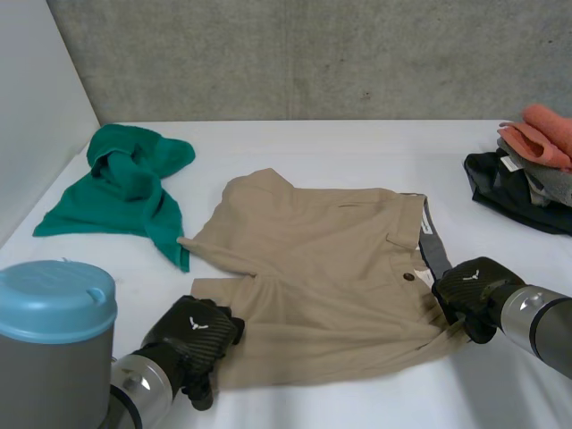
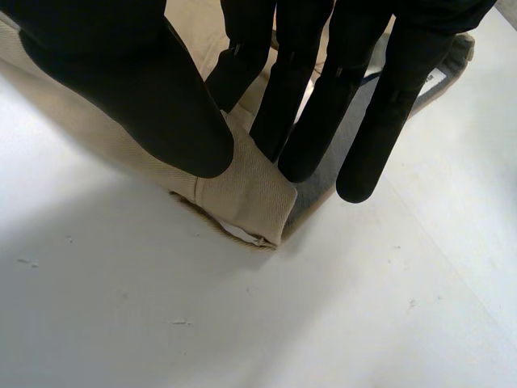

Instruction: Fold the laundry.

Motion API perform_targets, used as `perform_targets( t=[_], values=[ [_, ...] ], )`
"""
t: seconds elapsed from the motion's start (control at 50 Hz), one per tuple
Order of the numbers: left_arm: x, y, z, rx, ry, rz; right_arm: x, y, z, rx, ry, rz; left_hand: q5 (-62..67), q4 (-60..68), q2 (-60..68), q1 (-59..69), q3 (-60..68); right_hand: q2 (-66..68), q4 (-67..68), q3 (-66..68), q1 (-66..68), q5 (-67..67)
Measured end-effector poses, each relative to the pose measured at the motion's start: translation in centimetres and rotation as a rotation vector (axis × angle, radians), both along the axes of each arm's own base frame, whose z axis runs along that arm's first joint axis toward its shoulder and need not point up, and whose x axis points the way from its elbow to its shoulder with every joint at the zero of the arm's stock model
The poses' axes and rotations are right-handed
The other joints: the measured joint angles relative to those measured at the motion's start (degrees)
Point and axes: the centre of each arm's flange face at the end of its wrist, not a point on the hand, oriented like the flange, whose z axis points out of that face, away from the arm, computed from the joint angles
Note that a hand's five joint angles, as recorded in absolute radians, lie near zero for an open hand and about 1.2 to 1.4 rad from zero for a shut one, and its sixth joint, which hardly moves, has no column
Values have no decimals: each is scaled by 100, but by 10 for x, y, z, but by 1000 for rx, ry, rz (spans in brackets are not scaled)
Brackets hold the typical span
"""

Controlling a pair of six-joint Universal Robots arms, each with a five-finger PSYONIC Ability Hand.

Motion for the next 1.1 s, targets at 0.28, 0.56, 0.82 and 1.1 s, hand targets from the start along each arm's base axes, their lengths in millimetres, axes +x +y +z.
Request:
perform_targets(
  t=[0.28, 0.56, 0.82, 1.1],
  values=[
    [-12, -9, -20, -90, -14, -1, -3, 2, 5, 9, -10, -21, 3871, 4030, 4037, 3904, 4003, 0, 0, 0, 0, -1],
    [14, 53, -2, 67, -203, -146, -34, 44, 22, 259, 198, 143, 3871, 4030, 4038, 3904, 4003, 1, 0, 0, 0, 0],
    [-28, -54, 47, -243, -10, 12, -10, -15, 41, -15, -6, 12, 3936, 4047, 4048, 3904, 4012, 1, 0, 0, 0, 0],
    [-101, -213, 38, -615, 166, 69, 19, -121, 17, -478, -176, -71, 3936, 4052, 4051, 3904, 4015, 1, 0, 0, 0, 21]
  ],
)
